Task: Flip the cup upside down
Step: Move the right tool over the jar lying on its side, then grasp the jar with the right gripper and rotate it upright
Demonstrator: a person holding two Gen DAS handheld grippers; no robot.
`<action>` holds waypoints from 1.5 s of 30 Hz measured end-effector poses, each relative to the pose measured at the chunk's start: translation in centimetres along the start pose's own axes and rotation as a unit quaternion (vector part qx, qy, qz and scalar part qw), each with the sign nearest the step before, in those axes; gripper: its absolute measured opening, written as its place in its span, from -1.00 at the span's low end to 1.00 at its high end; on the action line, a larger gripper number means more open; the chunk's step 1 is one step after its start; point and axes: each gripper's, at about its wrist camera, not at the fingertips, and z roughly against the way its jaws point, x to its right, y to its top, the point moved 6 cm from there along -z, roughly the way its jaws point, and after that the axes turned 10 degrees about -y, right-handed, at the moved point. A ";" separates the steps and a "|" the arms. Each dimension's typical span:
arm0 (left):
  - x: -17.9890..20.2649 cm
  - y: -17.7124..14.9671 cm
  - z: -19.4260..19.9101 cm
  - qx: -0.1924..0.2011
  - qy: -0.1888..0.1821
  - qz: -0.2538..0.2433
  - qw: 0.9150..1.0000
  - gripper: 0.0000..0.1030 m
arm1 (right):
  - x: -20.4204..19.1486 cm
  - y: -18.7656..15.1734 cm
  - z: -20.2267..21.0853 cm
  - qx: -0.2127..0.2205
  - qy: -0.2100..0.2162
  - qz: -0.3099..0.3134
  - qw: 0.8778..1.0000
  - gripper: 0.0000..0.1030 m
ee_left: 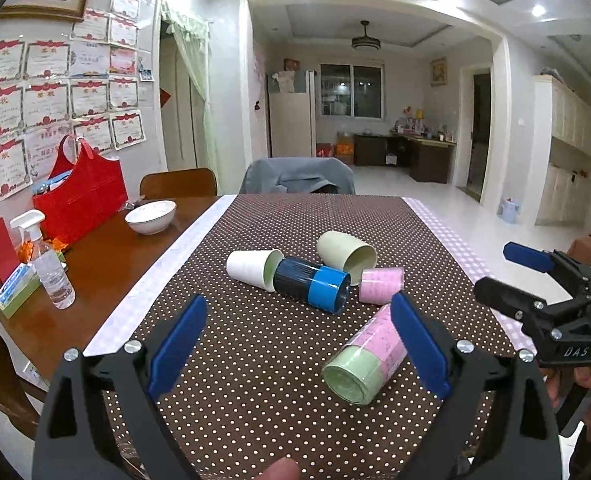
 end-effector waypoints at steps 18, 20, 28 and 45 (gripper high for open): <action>-2.7 -1.0 -1.4 0.004 0.029 0.032 0.999 0.78 | -3.2 0.0 -4.4 -0.051 0.122 0.206 0.970 0.88; -2.8 -1.2 -1.6 0.002 0.028 0.031 0.999 0.78 | -3.3 -0.5 -5.3 -0.063 0.137 0.227 0.962 0.88; -3.1 -1.8 -3.7 -0.016 0.024 0.022 0.999 0.78 | -3.9 -2.5 -8.3 -0.107 0.190 0.325 0.920 0.88; -5.5 -2.4 -7.4 -0.050 0.041 0.047 0.997 0.78 | -6.6 -6.2 -11.5 -0.190 0.275 0.514 0.790 0.78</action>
